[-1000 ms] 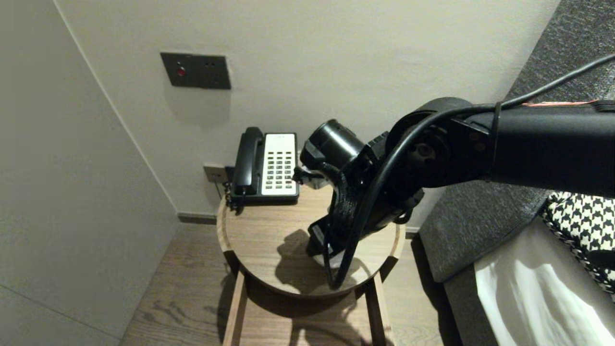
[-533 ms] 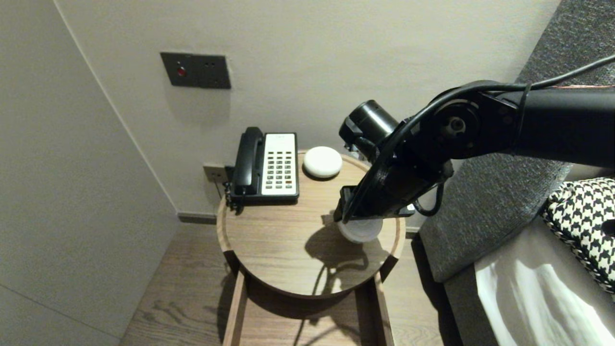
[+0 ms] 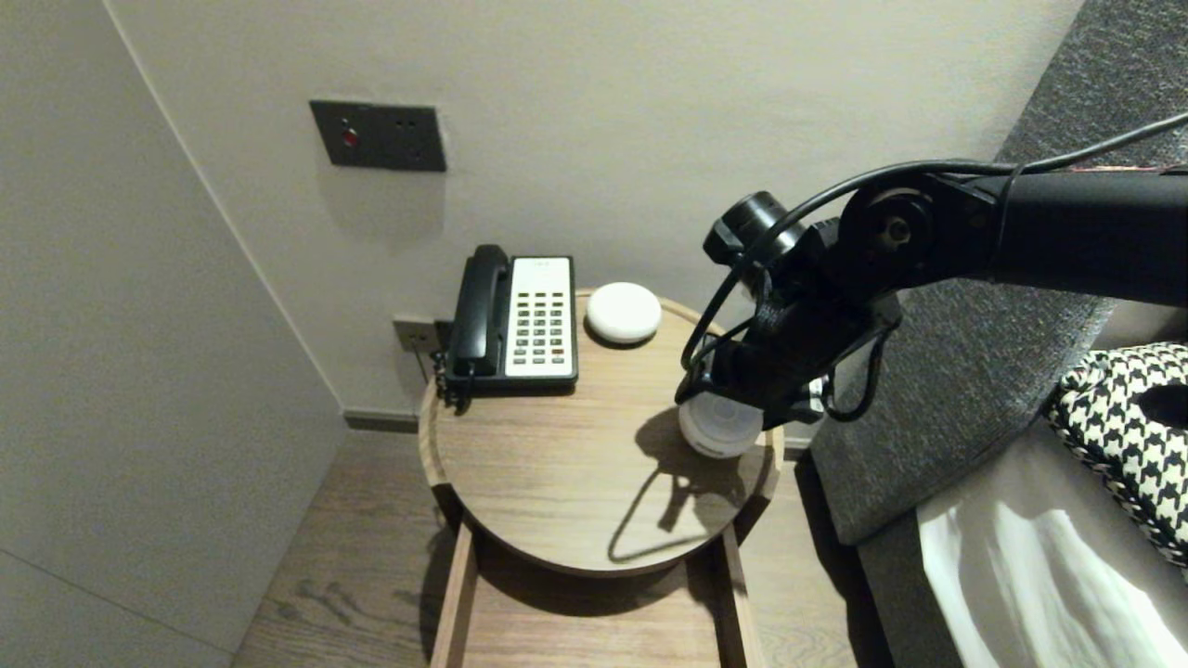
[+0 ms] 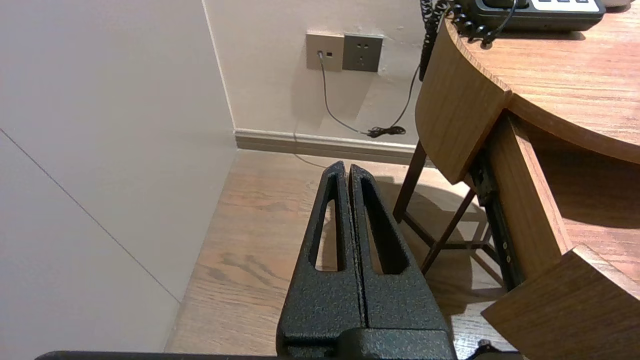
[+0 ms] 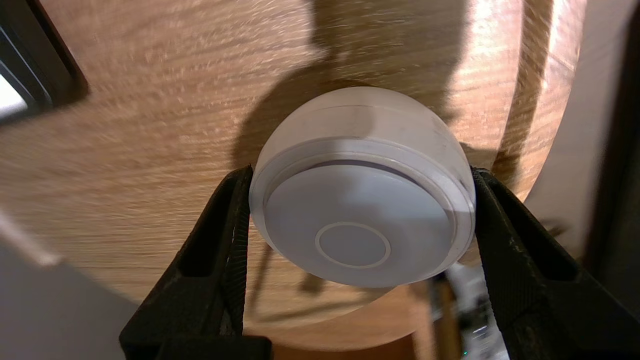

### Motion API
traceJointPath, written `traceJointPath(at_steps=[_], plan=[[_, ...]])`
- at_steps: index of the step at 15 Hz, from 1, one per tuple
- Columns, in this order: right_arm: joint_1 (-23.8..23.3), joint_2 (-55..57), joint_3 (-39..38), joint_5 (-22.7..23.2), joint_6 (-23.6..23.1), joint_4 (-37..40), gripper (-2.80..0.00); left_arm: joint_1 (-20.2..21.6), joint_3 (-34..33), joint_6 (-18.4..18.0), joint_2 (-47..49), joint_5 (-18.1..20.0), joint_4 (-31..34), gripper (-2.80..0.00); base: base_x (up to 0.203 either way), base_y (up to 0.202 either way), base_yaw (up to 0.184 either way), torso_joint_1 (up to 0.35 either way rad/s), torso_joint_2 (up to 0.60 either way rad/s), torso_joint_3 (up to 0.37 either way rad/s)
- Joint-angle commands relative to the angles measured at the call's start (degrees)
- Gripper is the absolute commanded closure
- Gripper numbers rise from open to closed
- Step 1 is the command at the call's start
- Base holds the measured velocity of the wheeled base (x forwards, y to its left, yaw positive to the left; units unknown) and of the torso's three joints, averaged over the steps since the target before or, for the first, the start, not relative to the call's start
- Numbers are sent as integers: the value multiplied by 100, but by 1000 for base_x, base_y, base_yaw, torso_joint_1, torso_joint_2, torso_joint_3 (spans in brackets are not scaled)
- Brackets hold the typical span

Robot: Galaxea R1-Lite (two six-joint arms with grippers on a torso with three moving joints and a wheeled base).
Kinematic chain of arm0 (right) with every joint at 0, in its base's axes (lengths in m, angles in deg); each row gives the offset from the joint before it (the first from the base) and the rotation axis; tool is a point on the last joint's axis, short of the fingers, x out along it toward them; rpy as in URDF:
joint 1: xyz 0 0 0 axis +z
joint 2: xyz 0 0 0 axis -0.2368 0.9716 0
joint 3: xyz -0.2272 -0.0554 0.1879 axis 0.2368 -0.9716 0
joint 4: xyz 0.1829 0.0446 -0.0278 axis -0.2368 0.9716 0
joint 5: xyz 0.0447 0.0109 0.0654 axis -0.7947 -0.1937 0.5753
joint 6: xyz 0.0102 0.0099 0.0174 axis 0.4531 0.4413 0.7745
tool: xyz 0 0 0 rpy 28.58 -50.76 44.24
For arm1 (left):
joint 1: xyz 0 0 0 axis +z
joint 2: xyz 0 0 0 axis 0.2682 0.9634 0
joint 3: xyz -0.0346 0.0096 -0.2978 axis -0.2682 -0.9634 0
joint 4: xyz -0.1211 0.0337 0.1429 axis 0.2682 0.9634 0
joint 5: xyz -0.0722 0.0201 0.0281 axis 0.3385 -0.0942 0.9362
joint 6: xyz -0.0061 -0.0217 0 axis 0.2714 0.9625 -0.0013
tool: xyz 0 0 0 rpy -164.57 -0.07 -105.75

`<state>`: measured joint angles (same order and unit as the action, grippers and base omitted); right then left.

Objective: Take the remote control out of the drawer one by one and place them on the table

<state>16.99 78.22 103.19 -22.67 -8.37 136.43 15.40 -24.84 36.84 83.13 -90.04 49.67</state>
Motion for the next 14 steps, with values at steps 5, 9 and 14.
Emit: traceJointPath(at_steps=[5, 9, 14], plan=[[-283, 7, 10, 374, 496, 164, 0, -2, 0, 4, 0, -2, -5, 0, 0, 0, 0, 0, 0, 0], [-187, -55, 10, 374, 498, 208, 0, 0, 0, 4, 3, -2, -5, 0, 0, 0, 0, 0, 0, 0], [-58, -56, 10, 1058, 518, 285, 0, -2, 0, 4, 0, -2, -4, 0, 0, 0, 0, 0, 0, 0]])
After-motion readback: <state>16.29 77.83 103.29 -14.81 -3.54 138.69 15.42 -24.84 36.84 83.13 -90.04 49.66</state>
